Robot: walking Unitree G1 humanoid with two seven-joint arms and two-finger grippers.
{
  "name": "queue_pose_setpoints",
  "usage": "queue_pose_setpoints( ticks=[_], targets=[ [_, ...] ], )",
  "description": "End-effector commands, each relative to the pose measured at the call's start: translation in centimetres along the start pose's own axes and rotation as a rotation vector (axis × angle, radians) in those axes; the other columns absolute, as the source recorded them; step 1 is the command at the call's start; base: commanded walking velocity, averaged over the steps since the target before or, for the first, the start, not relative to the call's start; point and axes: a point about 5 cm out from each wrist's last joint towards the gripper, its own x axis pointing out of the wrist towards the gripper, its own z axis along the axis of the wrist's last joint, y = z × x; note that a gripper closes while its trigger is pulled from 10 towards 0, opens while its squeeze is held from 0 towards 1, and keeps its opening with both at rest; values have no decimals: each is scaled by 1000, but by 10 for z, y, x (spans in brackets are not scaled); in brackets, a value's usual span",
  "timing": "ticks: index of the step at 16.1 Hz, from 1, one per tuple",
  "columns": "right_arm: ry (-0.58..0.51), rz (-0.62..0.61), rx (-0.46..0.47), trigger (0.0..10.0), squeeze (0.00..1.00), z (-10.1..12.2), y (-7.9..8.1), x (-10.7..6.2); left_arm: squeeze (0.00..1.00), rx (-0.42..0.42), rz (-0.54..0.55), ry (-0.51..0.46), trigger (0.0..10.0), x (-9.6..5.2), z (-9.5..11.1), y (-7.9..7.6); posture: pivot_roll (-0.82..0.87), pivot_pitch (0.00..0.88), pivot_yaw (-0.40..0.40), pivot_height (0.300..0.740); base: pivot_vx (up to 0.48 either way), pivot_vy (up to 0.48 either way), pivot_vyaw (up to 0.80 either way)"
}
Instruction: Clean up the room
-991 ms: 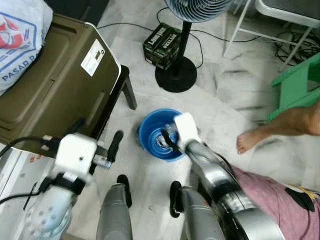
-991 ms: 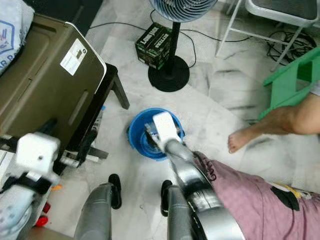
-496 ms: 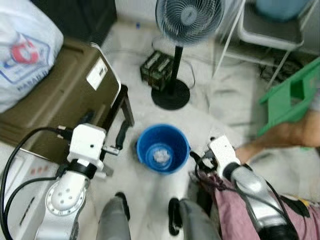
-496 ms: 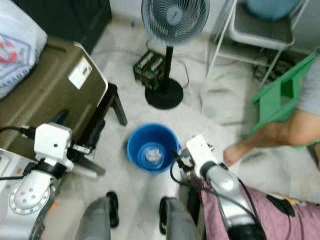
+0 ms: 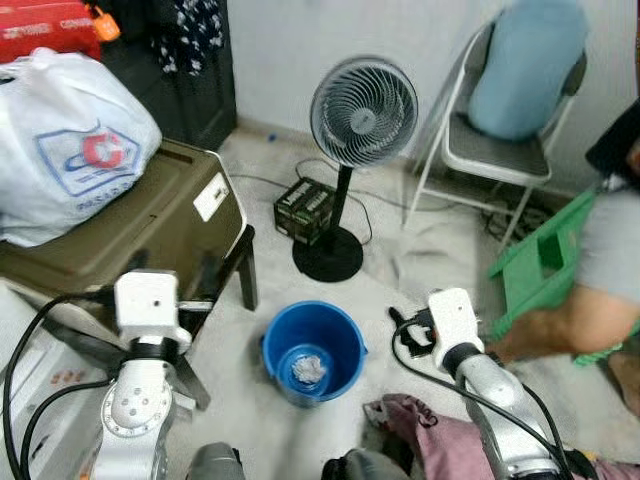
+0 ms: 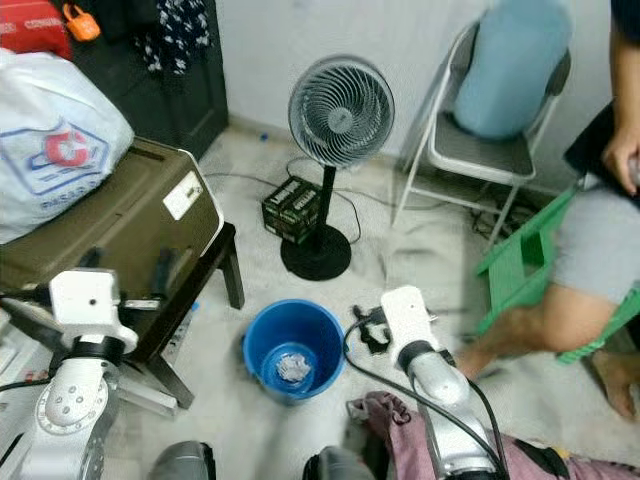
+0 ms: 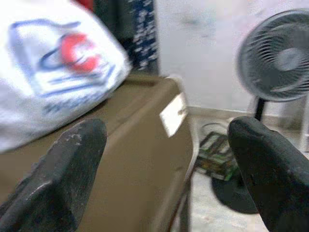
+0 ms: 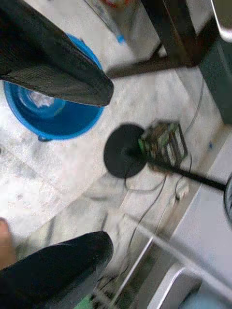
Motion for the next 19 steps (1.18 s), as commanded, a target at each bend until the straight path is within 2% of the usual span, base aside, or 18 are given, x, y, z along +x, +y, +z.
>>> queue_pose_setpoints(
  ticks=[1,3,4,6,7,8,12,13,14,17,19],
  targets=[
    [-11,-49,21,10000,0,0,-8,2,0,-13,20,11,10000,3,-6,0,-51,0,-46,740,0,0,0],
    [-54,-43,56,10000,0,10,-5,14,0,6,1,-6,10000,12,-8,-3,-42,0,-26,740,0,0,0],
    [-121,-1,29,10000,0,26,3,21,0,20,-2,-19,10000,13,-6,-1,-34,0,-10,740,0,0,0],
    [-190,17,-5,10000,0,42,12,25,0,4,45,-16,10000,10,-4,11,-39,0,-7,740,0,0,775],
    [-211,2,22,10000,0,49,11,24,0,6,75,-6,10000,4,-7,19,-40,0,-17,740,0,0,800],
    [-210,-7,45,10000,0,49,9,21,0,12,88,2,10000,-2,-11,21,-43,0,-21,740,0,0,800],
    [-209,3,36,10000,0,42,8,8,0,67,61,-31,10000,-19,-6,7,-38,0,-30,740,0,0,800],
    [-201,-1,44,10000,0,41,8,8,0,34,26,-31,10000,-21,-3,3,-37,0,-31,740,0,0,800],
    [-193,-5,64,10000,0,42,7,13,0,52,12,-52,10000,-20,0,0,-28,0,-44,740,0,0,800],
    [-237,9,29,10000,0,59,7,24,0,60,44,-63,10000,-14,0,2,-16,0,-56,740,0,0,800],
    [-254,-24,23,10000,0,68,-2,30,0,81,35,-60,10000,-19,-1,4,-17,0,-46,740,0,0,800]
  ],
)
